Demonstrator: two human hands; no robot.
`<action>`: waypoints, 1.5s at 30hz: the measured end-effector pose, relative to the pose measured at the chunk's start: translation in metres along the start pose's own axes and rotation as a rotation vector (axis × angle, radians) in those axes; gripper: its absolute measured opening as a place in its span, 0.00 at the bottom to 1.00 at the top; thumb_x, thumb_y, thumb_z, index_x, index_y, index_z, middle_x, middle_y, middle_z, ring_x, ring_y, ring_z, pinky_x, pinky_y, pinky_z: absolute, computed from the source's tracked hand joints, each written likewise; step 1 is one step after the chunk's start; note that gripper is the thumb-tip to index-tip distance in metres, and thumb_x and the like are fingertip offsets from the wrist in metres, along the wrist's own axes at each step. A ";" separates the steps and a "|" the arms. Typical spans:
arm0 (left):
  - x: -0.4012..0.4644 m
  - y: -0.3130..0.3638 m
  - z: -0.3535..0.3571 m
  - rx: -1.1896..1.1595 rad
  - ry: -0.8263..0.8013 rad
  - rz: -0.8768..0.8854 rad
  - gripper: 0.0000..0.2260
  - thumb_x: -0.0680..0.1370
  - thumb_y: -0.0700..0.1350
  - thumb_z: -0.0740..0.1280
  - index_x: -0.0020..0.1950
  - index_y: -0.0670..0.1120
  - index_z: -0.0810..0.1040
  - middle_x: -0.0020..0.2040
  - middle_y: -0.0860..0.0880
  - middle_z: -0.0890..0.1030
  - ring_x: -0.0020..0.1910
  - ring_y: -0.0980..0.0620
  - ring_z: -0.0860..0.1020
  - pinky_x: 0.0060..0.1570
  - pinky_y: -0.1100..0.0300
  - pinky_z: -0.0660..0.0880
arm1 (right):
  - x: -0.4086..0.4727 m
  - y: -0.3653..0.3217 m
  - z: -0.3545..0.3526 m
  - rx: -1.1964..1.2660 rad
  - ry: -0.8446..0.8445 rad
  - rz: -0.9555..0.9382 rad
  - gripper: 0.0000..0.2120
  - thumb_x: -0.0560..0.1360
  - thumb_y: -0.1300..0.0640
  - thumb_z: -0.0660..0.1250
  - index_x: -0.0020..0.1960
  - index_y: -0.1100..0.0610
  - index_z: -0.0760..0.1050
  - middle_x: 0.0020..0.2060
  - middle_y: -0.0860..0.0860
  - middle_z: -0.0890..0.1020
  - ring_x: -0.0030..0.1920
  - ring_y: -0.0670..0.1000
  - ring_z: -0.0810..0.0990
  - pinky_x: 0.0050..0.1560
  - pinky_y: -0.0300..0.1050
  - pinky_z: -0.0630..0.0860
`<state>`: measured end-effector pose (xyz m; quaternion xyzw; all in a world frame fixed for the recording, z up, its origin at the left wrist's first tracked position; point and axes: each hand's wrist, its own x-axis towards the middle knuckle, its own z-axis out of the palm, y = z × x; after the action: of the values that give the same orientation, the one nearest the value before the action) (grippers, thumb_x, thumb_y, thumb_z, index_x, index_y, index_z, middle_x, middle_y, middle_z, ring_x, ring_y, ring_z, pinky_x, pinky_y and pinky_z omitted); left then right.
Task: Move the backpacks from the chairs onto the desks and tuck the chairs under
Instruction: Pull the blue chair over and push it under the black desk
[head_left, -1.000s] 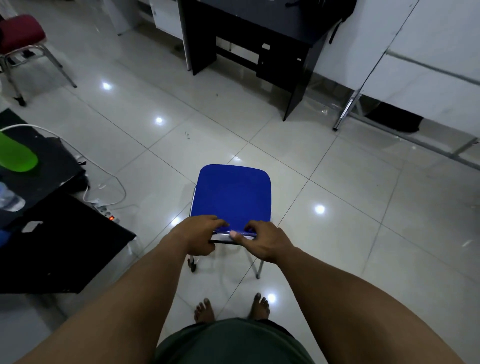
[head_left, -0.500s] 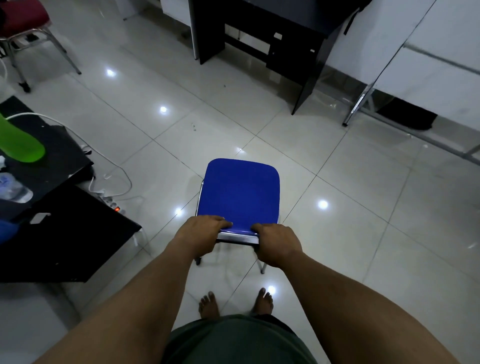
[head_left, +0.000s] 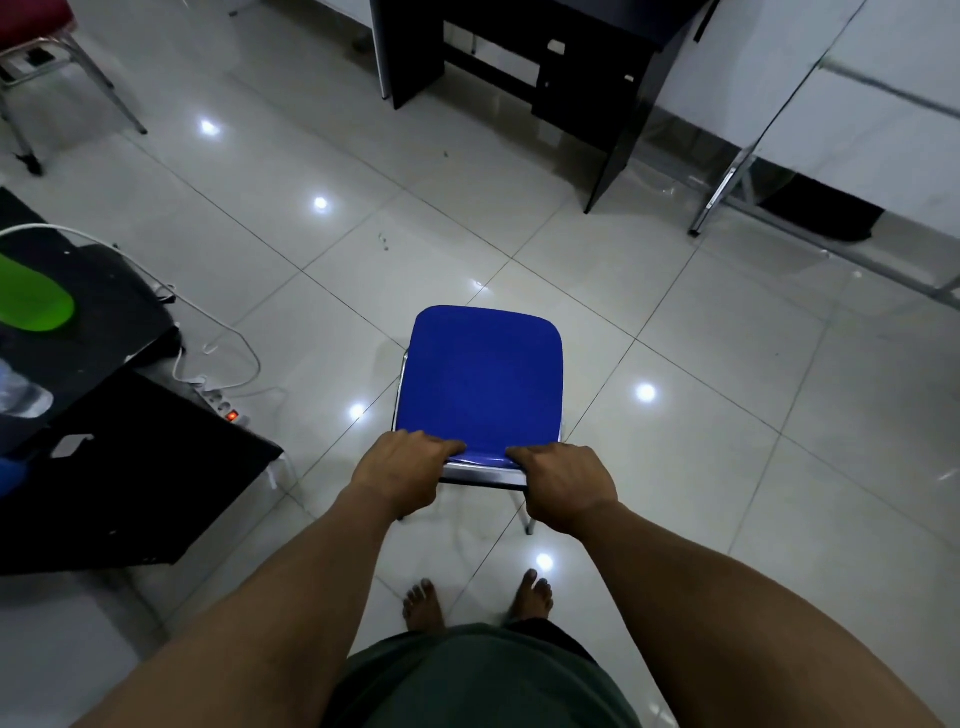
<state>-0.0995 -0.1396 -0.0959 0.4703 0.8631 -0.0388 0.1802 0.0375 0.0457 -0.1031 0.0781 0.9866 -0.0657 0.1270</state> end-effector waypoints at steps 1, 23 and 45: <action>0.001 0.000 0.000 0.002 0.006 0.001 0.26 0.76 0.44 0.66 0.72 0.58 0.67 0.60 0.50 0.81 0.53 0.46 0.80 0.53 0.53 0.77 | 0.002 0.001 -0.001 -0.003 -0.002 -0.002 0.22 0.72 0.54 0.65 0.66 0.45 0.72 0.49 0.48 0.84 0.45 0.54 0.82 0.43 0.46 0.76; 0.063 0.022 -0.021 -0.063 0.097 -0.150 0.23 0.74 0.45 0.69 0.68 0.59 0.72 0.54 0.50 0.83 0.49 0.46 0.81 0.50 0.54 0.78 | 0.060 0.072 -0.028 -0.084 -0.010 -0.137 0.16 0.72 0.54 0.65 0.59 0.46 0.73 0.42 0.48 0.83 0.37 0.53 0.79 0.35 0.42 0.69; 0.146 0.021 -0.050 -0.063 0.182 -0.272 0.22 0.73 0.48 0.68 0.66 0.61 0.74 0.50 0.52 0.84 0.45 0.48 0.81 0.44 0.56 0.77 | 0.144 0.143 -0.062 -0.114 0.014 -0.265 0.13 0.71 0.56 0.65 0.55 0.46 0.75 0.37 0.47 0.81 0.31 0.52 0.73 0.33 0.43 0.71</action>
<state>-0.1676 0.0004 -0.0975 0.3447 0.9323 0.0071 0.1092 -0.0909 0.2148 -0.0966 -0.0596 0.9913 -0.0251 0.1148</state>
